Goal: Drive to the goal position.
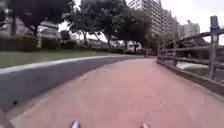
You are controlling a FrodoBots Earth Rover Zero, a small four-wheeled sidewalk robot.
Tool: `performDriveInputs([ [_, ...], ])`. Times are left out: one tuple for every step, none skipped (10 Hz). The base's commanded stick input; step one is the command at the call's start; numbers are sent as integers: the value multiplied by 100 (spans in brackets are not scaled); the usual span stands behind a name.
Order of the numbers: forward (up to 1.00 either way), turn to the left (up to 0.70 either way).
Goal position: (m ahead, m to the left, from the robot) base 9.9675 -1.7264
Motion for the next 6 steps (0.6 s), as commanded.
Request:
performDriveInputs([
  [70,-28],
  [70,-33],
  [70,-31],
  [70,-11],
  [70,0],
  [70,0],
])
